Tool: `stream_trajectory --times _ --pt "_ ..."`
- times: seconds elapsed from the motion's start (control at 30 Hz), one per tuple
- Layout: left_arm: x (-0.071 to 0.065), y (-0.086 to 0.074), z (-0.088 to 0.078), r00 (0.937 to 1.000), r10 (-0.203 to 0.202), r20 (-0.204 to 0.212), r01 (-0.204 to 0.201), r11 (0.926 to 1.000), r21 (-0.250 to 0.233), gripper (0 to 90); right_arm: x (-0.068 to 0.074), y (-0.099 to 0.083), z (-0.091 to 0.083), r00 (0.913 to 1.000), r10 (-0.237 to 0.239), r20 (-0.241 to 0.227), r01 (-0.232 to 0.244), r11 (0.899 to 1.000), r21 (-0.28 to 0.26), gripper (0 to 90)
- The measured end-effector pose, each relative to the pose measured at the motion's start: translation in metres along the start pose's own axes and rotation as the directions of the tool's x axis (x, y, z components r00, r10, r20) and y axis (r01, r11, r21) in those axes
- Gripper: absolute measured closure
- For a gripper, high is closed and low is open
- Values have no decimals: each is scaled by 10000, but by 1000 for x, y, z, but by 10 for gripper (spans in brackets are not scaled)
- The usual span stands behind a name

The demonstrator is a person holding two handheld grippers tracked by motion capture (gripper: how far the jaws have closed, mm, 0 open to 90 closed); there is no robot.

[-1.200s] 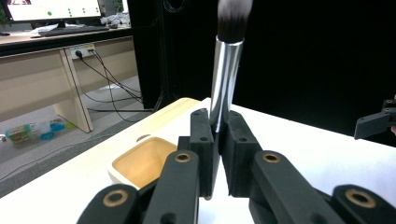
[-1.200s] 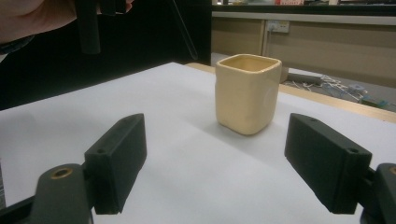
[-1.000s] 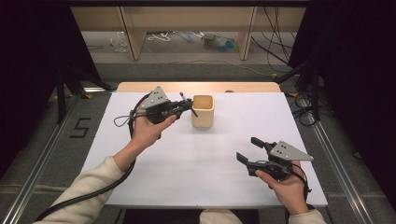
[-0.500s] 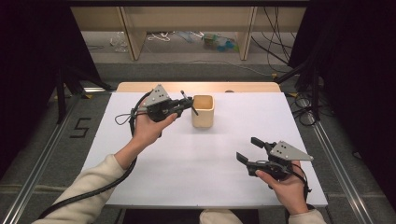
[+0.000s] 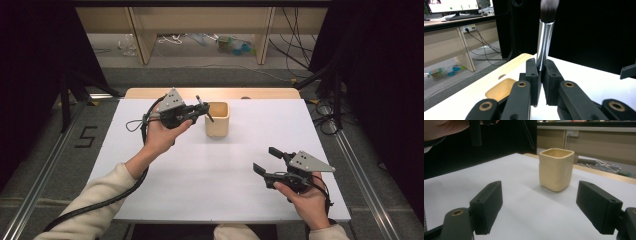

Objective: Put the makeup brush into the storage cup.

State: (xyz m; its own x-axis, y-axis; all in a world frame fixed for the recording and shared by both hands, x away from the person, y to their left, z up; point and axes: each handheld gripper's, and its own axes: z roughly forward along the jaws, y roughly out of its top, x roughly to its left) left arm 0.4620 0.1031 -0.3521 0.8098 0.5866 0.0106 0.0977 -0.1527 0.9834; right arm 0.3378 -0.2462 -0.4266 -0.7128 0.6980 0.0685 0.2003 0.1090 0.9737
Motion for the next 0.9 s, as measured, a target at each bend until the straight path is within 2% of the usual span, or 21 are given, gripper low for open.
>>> stream_trajectory --times 0.17,0.3,0.37,0.47,0.5,0.53,0.57,0.7,0.73,0.9 --pt "1 2 2 10000 42 -19 -42 10000 23 836 0 1 -2 9999 -84 59 82 9997 240 223" --pt "2 3 3 10000 45 -50 -45 10000 -4 836 0 1 -2 9999 -82 74 80 9997 232 223" --pt "2 3 3 10000 71 -61 -71 10000 13 836 0 0 -1 9999 -85 129 84 9999 59 223" --pt "3 4 4 10000 69 -57 -69 10000 9 836 0 0 -1 10000 -26 11 26 10000 95 223" --pt "3 4 5 10000 76 -58 -76 10000 10 836 0 0 -1 9999 -74 105 74 10000 50 223" --pt "3 4 5 9999 86 -68 -86 10000 18 836 0 1 -2 9999 -65 77 64 9998 209 223" --pt "3 4 5 9999 86 -63 -85 10000 19 836 0 0 0 10000 -10 12 10 10000 14 223" --pt "3 5 7 9999 96 -77 -95 10000 15 836 0 0 -1 9999 -84 125 83 9999 66 223" --pt "3 5 7 9999 90 -80 -90 10000 18 836 0 0 -1 10000 -16 7 16 10000 91 223" --pt "4 7 9 9999 148 -80 -148 9999 20 836 0 0 0 10000 -25 41 25 10000 27 223"
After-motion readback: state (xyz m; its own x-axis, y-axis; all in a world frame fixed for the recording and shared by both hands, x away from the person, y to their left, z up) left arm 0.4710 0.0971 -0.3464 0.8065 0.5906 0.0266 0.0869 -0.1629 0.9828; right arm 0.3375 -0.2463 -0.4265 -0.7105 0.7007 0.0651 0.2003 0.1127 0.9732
